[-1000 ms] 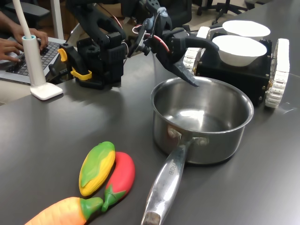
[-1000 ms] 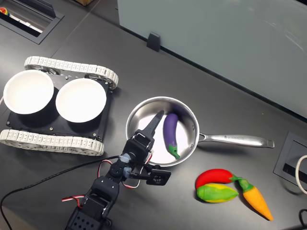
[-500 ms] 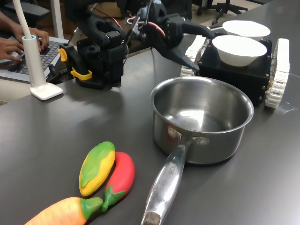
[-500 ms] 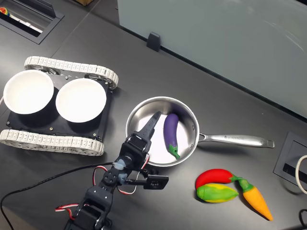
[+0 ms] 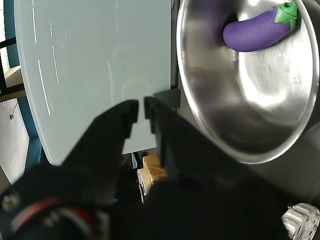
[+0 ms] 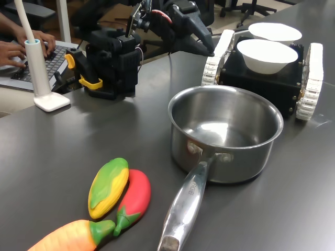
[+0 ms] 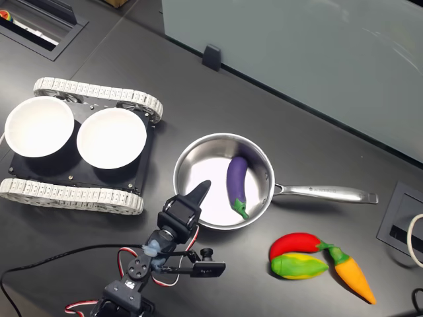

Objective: Pick up the brinjal and place them in the pan

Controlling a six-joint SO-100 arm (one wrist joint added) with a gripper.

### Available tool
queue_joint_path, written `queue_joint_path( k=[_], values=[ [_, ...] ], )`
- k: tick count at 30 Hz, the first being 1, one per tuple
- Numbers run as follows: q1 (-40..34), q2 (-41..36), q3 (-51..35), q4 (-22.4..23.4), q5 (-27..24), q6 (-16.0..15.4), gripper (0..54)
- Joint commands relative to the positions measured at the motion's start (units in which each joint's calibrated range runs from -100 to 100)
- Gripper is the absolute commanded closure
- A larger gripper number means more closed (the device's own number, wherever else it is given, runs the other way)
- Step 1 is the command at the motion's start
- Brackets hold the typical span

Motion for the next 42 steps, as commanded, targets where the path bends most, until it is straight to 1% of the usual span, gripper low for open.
queue_joint_path(
  k=[1, 13, 17, 21, 30, 35, 37, 39, 42],
  values=[
    [0.2, -3.3, -5.9, 2.3, -0.5, 0.7, 53.6],
    [-1.1, -3.8, -12.0, 8.4, -0.9, 0.5, 53.6],
    [-3.9, -3.8, -14.5, 12.7, -1.0, 0.5, 53.6],
    [-4.3, -3.8, -16.4, 17.2, -1.4, 0.5, 53.6],
    [-4.1, -3.8, -17.9, 25.7, -1.9, 0.4, 53.6],
    [-7.5, -3.8, -19.2, 31.0, -2.5, 0.4, 53.6],
    [-7.2, -3.8, -18.1, 31.5, -2.7, -0.1, 53.6],
    [-5.8, -3.8, -16.7, 31.7, -2.3, -1.4, 53.6],
    [-4.7, -3.8, -14.6, 31.8, -2.1, -1.6, 53.6]
  ],
)
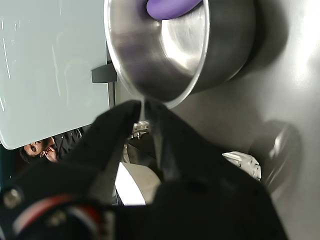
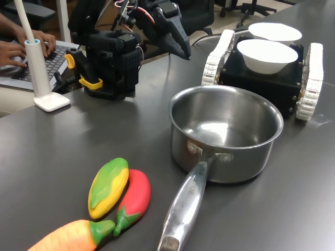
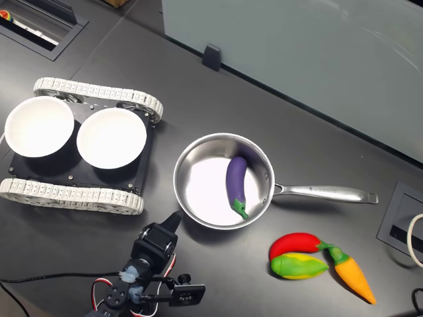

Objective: Pick up the brinjal and place them in the pan

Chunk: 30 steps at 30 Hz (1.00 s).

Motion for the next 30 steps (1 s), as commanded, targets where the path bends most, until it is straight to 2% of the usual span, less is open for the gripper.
queue_joint_path(
  k=[1, 8, 18, 26, 30],
  values=[
    [1.6, 0.0, 0.8, 0.5, 0.2, -1.2, 53.6],
    [7.2, 0.0, 8.4, 0.9, 1.3, -5.6, 53.6],
    [7.1, 0.0, 16.8, -0.4, 1.2, -7.1, 53.6],
    [7.9, 0.0, 19.7, -1.0, 1.4, -7.0, 53.6],
    [7.9, 0.0, 22.2, -3.0, 1.5, -7.0, 53.6]
  ],
)
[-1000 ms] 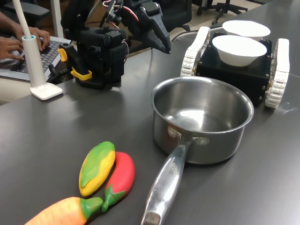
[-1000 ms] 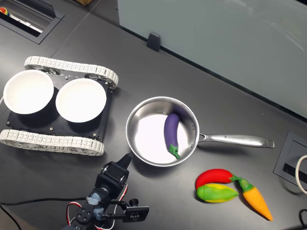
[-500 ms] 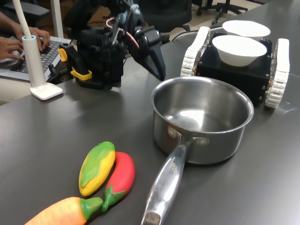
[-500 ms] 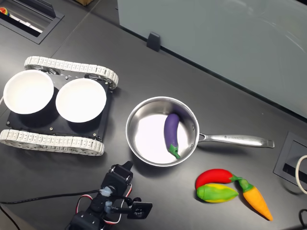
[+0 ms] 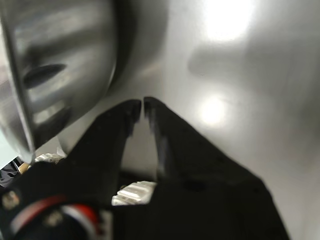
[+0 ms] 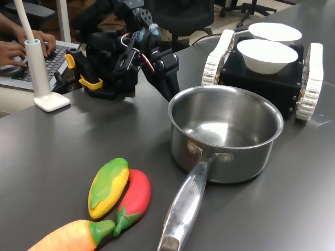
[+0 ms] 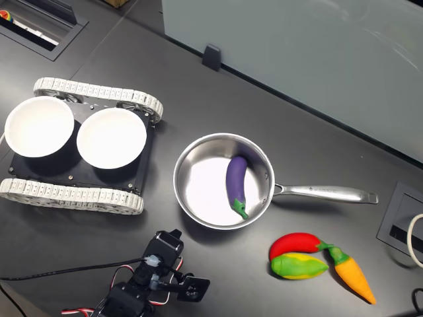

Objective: Pick up the brinjal and place them in the pan

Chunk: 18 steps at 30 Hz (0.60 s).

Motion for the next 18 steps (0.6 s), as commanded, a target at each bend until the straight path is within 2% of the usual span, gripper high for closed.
queue_joint_path(
  k=[1, 18],
  values=[
    [0.9, -0.7, 0.7, -4.0, 0.6, -0.5, 53.6],
    [2.3, -0.7, 1.9, -4.7, 0.1, -0.6, 53.5]
  ],
)
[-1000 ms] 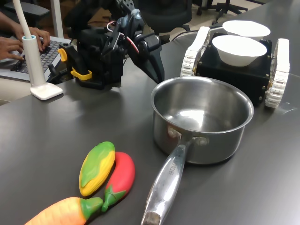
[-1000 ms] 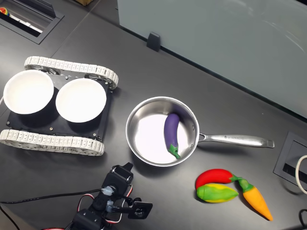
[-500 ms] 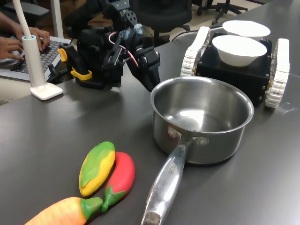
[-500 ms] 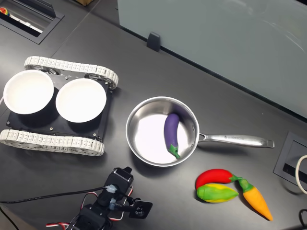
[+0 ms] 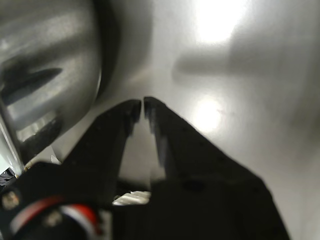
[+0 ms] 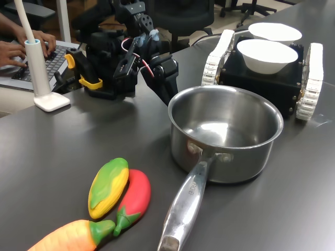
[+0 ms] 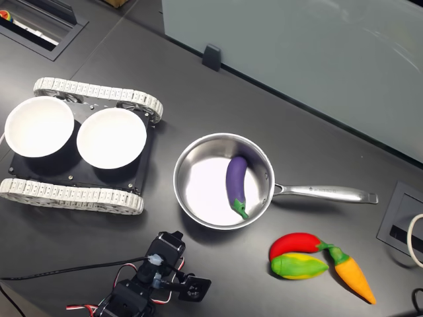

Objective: Pick up the brinjal and place them in the pan

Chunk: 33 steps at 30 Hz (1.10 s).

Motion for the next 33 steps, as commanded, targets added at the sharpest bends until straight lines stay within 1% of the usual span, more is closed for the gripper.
queue_joint_path(
  k=[1, 5, 9, 10, 33],
  values=[
    [1.5, -0.7, -0.9, -3.3, -0.2, -0.5, 53.5],
    [-0.1, -0.7, -0.9, -3.3, 0.6, -0.4, 53.5],
    [-0.2, -0.7, -0.9, -3.3, 0.6, -0.4, 52.7],
    [-0.2, -0.7, -0.9, -3.3, 0.7, -0.4, 53.5],
    [-0.3, -0.7, -0.9, -3.3, 0.8, -0.4, 53.5]
  ],
)
